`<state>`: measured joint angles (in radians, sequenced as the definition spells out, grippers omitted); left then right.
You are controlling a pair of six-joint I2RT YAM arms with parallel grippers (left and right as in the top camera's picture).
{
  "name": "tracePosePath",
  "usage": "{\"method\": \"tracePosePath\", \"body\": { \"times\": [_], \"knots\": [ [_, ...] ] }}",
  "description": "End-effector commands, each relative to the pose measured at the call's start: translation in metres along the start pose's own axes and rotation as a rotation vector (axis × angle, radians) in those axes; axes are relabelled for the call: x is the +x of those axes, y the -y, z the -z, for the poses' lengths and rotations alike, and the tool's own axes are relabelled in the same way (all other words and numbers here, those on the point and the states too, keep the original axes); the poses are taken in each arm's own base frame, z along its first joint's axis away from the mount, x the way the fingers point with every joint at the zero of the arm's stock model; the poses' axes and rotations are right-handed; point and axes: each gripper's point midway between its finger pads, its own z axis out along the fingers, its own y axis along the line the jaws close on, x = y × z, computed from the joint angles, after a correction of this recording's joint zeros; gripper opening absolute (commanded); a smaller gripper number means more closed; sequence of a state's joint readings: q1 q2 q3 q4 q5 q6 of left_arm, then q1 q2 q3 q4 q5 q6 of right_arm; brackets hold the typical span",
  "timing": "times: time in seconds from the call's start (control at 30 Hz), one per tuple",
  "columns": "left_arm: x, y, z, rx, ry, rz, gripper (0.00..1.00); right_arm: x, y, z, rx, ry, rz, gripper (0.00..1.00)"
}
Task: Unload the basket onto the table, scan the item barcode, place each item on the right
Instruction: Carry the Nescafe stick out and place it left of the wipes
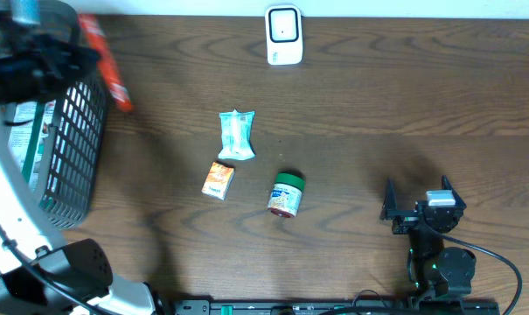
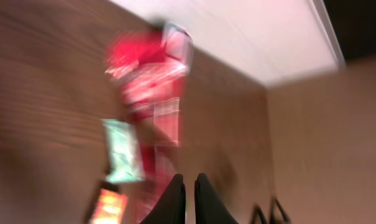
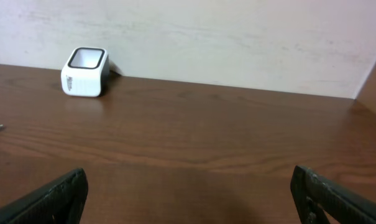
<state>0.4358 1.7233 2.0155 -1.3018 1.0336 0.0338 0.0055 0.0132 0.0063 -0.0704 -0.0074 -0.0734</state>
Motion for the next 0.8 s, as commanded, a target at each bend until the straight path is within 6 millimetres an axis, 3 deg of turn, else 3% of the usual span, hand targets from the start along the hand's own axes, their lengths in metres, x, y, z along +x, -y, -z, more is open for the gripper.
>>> {"method": "tracePosePath", "body": {
  "times": [0.0, 0.1, 0.2, 0.27, 0.43, 0.53, 0.67, 0.77],
  "knots": [
    [0.027, 0.039, -0.026, 0.138, -0.108, -0.174, 0.07, 0.001, -0.002, 0.0, -0.008, -0.005, 0.01, 0.99],
    [0.053, 0.054, -0.054, 0.187, -0.213, -0.219, 0.07, 0.002, -0.002, 0.0, -0.008, -0.005, 0.01, 0.99],
    [0.079, 0.058, -0.08, 0.204, -0.311, -0.232, 0.08, 0.002, -0.002, 0.0, -0.008, -0.005, 0.01, 0.99],
    [0.097, 0.045, -0.096, 0.137, -0.383, -0.233, 0.07, 0.001, -0.002, 0.0, -0.008, -0.005, 0.01, 0.99],
    [0.132, -0.012, -0.124, -0.183, -0.544, -0.292, 0.08, 0.002, -0.002, 0.0, -0.008, -0.005, 0.01, 0.99],
    [0.14, -0.031, -0.137, -0.305, -0.572, -0.301, 0.14, 0.001, -0.002, 0.0, -0.008, -0.005, 0.01, 0.99],
    [0.134, -0.063, -0.147, -0.523, -0.511, -0.247, 0.27, 0.001, -0.002, 0.0, -0.008, -0.005, 0.01, 0.99],
    [0.128, -0.065, -0.147, -0.555, -0.478, -0.242, 0.35, 0.001, -0.002, 0.0, -0.008, -0.005, 0.01, 0.99]
  ]
}}
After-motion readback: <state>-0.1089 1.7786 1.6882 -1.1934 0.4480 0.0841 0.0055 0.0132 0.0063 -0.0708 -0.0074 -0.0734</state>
